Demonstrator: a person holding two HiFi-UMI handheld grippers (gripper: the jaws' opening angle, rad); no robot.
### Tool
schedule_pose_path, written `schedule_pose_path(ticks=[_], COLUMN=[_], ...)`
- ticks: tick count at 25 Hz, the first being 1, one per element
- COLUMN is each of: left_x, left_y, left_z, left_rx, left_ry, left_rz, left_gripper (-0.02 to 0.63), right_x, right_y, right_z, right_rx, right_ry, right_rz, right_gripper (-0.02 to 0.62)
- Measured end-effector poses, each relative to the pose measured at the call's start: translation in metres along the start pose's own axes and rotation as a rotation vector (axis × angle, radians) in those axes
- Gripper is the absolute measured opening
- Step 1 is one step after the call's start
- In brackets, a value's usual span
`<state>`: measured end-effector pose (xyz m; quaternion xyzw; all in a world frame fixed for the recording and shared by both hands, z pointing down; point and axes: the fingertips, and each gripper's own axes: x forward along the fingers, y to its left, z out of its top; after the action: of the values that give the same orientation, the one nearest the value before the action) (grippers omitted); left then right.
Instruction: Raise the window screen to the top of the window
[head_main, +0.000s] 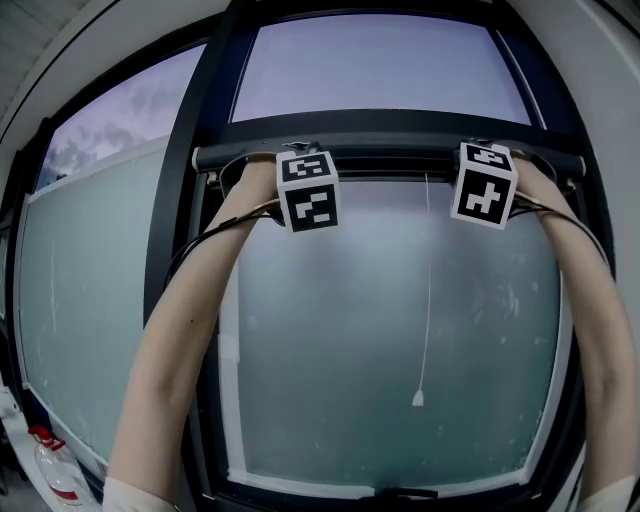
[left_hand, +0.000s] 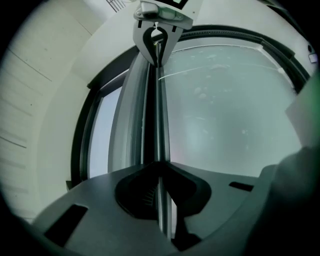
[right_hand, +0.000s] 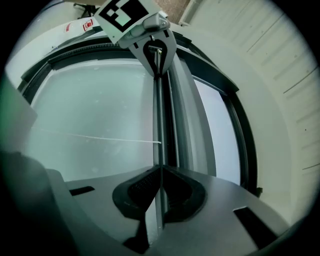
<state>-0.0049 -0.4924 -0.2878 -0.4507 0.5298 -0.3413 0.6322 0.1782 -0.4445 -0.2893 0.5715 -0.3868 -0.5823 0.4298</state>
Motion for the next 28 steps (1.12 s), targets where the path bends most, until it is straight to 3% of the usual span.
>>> schedule_pose_path(ticks=[2, 4, 9, 11, 14, 16, 22, 26, 28], left_x=[-0.002, -0.008, -0.023, -0.027, -0.037, -0.040, -0.040, -0.073, -0.099], left_y=[0.000, -0.006, -0.021, -0.028, -0.040, -0.054, -0.107, -0.138, -0.170], left_z=[-0.001, 0.000, 0.004, 0.002, 0.001, 0.002, 0.012, 0.022, 0.021], left_rx=[0.022, 0.032, -0.072, -0.207, -0.533, -0.701, -0.917, -1.151, -1.216], left_ry=[0.018, 0.032, -0.008, -0.058, -0.174, -0.219, -0.244, -0.324, -0.338], left_rz=[0.030, 0.012, -0.011, -0.020, -0.034, -0.037, -0.080, -0.056, -0.017], left_gripper=[0.021, 0.018, 0.015, 0.014, 0.014, 0.014, 0.014, 0.014, 0.014], right_x=[-0.008, -0.015, -0.031, -0.036, -0.044, -0.047, -0.036, -0.043, -0.060], right_y=[0.001, 0.003, 0.012, 0.018, 0.026, 0.038, 0.093, 0.133, 0.162], right_z=[0.001, 0.002, 0.003, 0.004, 0.010, 0.014, 0.039, 0.029, 0.019], right_rx=[-0.002, 0.000, 0.058, 0.098, 0.196, 0.283, 0.576, 0.832, 0.954], right_ry=[0.000, 0.005, -0.016, -0.032, -0.083, -0.114, -0.215, -0.240, -0.249], right_rz=[0.001, 0.005, 0.014, 0.017, 0.019, 0.023, 0.058, -0.011, -0.045], right_gripper=[0.020, 0.020, 0.020, 0.020, 0.020, 0.020, 0.020, 0.020, 0.020])
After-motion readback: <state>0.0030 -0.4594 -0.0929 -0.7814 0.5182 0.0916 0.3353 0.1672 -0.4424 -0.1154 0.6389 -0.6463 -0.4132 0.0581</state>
